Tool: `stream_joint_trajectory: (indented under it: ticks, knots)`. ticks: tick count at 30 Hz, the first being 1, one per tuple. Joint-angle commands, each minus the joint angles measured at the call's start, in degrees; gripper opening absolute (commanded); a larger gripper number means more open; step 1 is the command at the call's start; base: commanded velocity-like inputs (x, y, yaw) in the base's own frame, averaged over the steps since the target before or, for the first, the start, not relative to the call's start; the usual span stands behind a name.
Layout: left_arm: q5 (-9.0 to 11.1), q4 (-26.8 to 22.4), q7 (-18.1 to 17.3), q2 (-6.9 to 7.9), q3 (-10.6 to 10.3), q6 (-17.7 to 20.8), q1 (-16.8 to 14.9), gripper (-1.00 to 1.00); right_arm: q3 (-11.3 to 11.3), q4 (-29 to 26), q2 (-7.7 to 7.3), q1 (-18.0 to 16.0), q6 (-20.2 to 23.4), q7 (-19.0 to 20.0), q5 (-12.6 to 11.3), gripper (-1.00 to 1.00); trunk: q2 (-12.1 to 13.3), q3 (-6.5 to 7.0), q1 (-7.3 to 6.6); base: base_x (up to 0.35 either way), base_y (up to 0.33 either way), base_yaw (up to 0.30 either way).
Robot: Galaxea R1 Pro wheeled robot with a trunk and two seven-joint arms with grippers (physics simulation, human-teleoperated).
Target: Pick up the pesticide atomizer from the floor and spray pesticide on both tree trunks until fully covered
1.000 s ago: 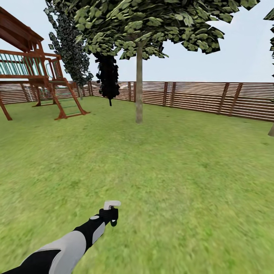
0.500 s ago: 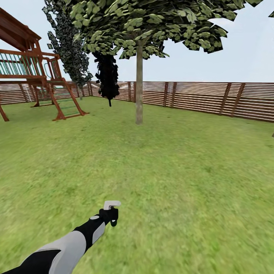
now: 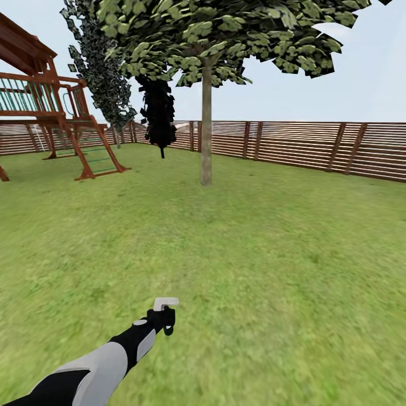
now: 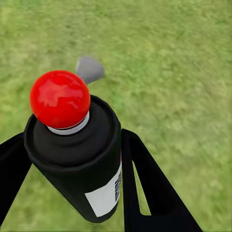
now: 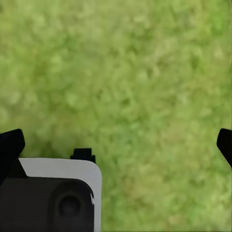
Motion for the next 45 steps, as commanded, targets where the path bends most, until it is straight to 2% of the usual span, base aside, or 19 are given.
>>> stream_joint_trajectory:
  ticks: [1, 45]
  knots:
    - [-0.43, 0.05, -0.19, -0.01, 0.49, -0.16, -0.06, -1.0, 0.19, 0.07, 0.01, -0.05, -0.16, -0.24, 0.14, 1.0, -0.07, -0.09, 0.05, 0.35, 0.0, 0.0]
    - [-0.43, 0.05, -0.19, -0.01, 0.49, -0.18, -0.06, -1.0, 0.19, 0.07, 0.12, -0.05, -0.16, -0.24, 0.14, 1.0, -0.07, -0.09, 0.05, 0.35, 0.0, 0.0]
